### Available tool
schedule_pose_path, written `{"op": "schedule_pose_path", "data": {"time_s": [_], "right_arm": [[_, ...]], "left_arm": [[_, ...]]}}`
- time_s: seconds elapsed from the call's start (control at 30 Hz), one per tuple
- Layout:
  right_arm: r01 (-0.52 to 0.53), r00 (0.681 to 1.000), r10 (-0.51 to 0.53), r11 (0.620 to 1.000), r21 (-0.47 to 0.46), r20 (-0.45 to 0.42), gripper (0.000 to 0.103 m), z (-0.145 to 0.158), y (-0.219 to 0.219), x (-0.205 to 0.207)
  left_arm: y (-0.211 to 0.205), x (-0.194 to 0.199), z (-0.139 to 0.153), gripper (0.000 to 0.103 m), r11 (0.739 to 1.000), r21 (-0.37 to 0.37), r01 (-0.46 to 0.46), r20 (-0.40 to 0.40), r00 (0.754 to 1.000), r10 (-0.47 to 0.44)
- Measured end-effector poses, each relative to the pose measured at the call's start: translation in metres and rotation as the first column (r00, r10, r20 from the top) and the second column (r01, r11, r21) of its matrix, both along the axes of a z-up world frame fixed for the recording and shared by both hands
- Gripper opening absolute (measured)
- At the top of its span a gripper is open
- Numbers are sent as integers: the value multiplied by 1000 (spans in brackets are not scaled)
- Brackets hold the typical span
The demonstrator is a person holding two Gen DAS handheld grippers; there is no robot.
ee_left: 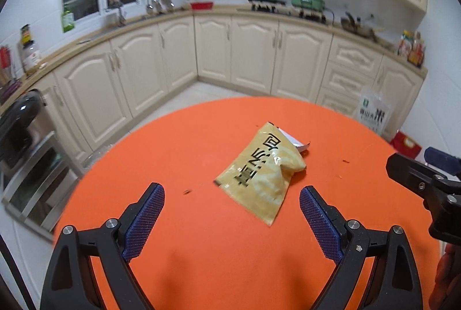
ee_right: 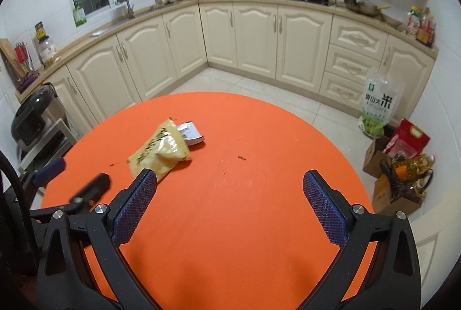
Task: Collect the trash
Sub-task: 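Grasp the yellow snack bag with the left tool while the right tool grasps the white wrapper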
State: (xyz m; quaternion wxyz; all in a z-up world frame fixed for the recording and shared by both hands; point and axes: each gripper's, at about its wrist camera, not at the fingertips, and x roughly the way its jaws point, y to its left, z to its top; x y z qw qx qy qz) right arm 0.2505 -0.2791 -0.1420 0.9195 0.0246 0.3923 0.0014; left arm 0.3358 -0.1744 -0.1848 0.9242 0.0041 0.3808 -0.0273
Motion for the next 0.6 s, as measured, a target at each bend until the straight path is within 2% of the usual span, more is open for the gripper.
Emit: {"op": "schedule_pose_path", "data": {"time_s": [0.13, 0.3, 0.4, 0.43, 0.47, 0.6], "right_arm": [[8, 1000, -8, 1000, 17, -27, 102, -13, -8, 26], [11, 999, -10, 1000, 23, -47, 102, -22, -15, 46], [13, 998, -11, 999, 32, -57, 102, -26, -15, 55], [12, 998, -10, 999, 33, -58, 102, -27, -14, 57], [10, 998, -7, 999, 34, -60, 102, -28, -13, 59], [-4, 997, 7, 999, 38, -70, 102, -32, -6, 69]], "left_arm": [[-8, 78, -2, 92, 999, 27, 33, -47, 998, -31], [-18, 145, -14, 90, 998, 32, 62, -84, 995, -59], [-25, 174, -21, 75, 996, -12, 93, -99, 991, -94], [-22, 177, -24, 60, 994, -31, 101, -107, 989, -103], [-19, 187, -26, 52, 994, -40, 98, -113, 988, -102], [2, 194, -30, 36, 988, -105, 115, -90, 988, -125]]}}
